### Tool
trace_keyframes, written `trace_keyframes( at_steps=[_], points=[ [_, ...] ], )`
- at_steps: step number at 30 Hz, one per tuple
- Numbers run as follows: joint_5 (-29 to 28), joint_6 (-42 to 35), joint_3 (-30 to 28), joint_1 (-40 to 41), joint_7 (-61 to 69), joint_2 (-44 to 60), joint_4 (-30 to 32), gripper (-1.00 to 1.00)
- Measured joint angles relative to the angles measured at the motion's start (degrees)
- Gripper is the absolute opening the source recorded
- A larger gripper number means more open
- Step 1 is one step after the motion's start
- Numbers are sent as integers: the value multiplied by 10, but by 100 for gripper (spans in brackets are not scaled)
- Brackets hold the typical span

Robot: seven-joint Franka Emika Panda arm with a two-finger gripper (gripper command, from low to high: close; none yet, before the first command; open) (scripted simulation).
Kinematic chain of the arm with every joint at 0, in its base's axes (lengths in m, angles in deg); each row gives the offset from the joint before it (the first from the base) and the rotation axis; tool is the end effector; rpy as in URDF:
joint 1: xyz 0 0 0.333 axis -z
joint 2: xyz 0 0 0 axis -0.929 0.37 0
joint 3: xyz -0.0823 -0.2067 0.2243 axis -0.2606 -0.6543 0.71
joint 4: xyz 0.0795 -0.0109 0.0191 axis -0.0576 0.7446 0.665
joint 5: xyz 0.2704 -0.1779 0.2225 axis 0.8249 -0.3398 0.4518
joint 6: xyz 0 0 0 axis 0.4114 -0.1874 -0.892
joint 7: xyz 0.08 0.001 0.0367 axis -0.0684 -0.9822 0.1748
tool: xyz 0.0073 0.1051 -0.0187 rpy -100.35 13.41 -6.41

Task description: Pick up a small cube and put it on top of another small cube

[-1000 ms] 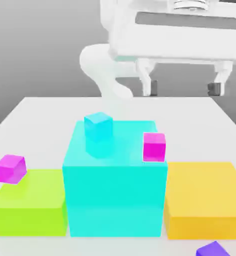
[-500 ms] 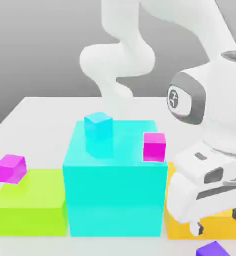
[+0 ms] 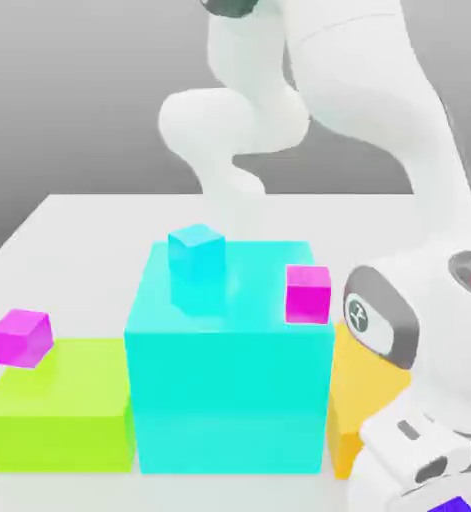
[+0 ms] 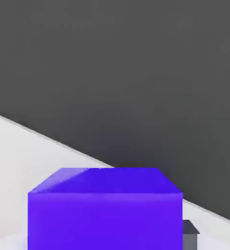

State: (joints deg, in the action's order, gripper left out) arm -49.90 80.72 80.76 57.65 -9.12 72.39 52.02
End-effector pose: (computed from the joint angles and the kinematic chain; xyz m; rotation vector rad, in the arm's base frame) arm 0.5302 0.2046 0.1772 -3.0903 0.5580 0.0003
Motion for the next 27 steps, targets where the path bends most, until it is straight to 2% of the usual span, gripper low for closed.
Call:
trace_keyframes(
  at_steps=[2, 11, 16, 19, 23, 24, 27],
  points=[
    [11, -25, -8, 16, 0, -40, 15, -100],
    [34, -84, -129, 129, -53, -200, 111, -100],
    [36, -135, -208, 280, -109, -323, 179, -100],
    [40, -164, -247, 330, -138, -392, 218, -100],
    [55, -101, -269, 344, -136, -363, 252, -100],
    [61, -77, -270, 344, -132, -346, 260, 100],
    [61, -77, -270, 344, -132, -346, 260, 100]
  ],
)
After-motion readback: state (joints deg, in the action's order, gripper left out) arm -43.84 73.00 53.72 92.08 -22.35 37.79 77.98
